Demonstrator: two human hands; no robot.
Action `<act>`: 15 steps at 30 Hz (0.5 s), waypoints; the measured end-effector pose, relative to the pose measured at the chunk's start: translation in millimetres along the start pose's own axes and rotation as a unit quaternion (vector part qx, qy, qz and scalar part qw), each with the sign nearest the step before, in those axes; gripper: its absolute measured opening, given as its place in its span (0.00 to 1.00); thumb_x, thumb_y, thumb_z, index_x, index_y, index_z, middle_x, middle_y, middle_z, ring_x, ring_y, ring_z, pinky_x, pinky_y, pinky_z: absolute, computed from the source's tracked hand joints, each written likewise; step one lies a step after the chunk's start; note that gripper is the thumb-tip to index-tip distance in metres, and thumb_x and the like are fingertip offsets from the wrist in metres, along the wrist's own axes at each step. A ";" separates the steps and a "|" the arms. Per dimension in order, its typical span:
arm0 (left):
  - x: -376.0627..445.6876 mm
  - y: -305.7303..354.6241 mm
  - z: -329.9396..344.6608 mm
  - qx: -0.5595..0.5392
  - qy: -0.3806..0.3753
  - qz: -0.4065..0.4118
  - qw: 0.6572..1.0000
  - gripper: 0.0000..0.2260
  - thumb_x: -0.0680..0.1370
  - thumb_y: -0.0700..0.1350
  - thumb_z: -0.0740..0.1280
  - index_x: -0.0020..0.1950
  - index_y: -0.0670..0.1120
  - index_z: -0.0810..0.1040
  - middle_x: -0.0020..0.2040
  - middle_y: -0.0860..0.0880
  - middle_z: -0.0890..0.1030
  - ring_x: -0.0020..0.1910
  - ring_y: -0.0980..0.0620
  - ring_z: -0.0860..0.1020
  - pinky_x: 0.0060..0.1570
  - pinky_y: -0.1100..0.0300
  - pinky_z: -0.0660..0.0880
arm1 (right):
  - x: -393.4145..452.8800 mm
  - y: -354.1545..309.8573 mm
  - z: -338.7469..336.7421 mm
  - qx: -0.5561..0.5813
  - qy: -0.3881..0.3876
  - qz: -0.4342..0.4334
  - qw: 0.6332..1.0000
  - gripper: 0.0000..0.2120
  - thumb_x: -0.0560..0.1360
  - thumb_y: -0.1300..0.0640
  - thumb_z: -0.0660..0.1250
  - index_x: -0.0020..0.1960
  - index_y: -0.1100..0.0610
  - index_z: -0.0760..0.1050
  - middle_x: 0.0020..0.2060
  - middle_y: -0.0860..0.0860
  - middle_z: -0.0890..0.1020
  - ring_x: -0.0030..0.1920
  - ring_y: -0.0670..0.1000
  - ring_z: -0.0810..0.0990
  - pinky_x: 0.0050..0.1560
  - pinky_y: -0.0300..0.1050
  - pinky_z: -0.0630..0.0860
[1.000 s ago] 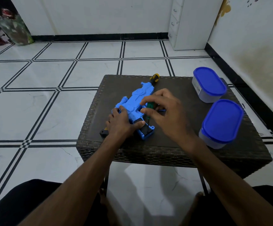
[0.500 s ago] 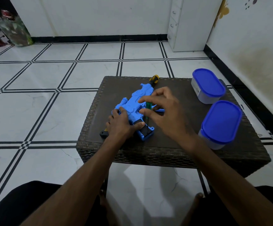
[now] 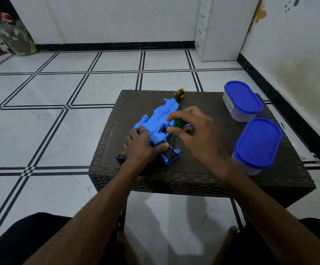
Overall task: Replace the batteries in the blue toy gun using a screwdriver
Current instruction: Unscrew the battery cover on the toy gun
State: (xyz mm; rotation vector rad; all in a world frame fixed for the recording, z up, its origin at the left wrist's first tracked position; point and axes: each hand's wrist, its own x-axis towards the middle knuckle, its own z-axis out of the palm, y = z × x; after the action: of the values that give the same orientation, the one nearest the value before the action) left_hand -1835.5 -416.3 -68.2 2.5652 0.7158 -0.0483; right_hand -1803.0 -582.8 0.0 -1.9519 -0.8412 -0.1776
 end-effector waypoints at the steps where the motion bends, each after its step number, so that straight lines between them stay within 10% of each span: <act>1: -0.1 0.2 -0.3 0.001 -0.001 0.000 1.000 0.49 0.69 0.70 0.67 0.79 0.45 0.50 0.77 0.41 0.56 0.74 0.38 0.60 0.70 0.41 0.61 | 0.5 0.6 -0.9 -0.008 0.000 -0.003 1.000 0.11 0.73 0.59 0.75 0.55 0.53 0.82 0.49 0.49 0.79 0.44 0.49 0.81 0.45 0.38 0.79; 7: -0.7 1.0 -0.9 0.002 0.001 0.000 1.000 0.49 0.69 0.70 0.67 0.79 0.45 0.50 0.77 0.41 0.56 0.74 0.38 0.59 0.71 0.41 0.60 | -0.6 -2.2 -4.6 0.008 -0.037 -0.007 0.999 0.19 0.75 0.70 0.63 0.62 0.55 0.76 0.54 0.48 0.83 0.52 0.42 0.82 0.51 0.35 0.79; 15: -1.0 0.1 0.1 -0.009 -0.001 0.002 1.000 0.49 0.70 0.70 0.67 0.79 0.45 0.49 0.77 0.41 0.55 0.74 0.38 0.59 0.71 0.40 0.59 | 1.2 -0.7 -0.8 -0.027 -0.007 -0.013 1.000 0.13 0.73 0.58 0.75 0.57 0.51 0.83 0.48 0.49 0.79 0.43 0.47 0.81 0.45 0.34 0.78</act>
State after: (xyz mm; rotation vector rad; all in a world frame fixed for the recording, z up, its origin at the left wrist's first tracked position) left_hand -1836.2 -416.8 -68.1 2.5492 0.7060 -0.0427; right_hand -1802.3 -582.7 1.4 -1.9950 -0.8789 -0.2025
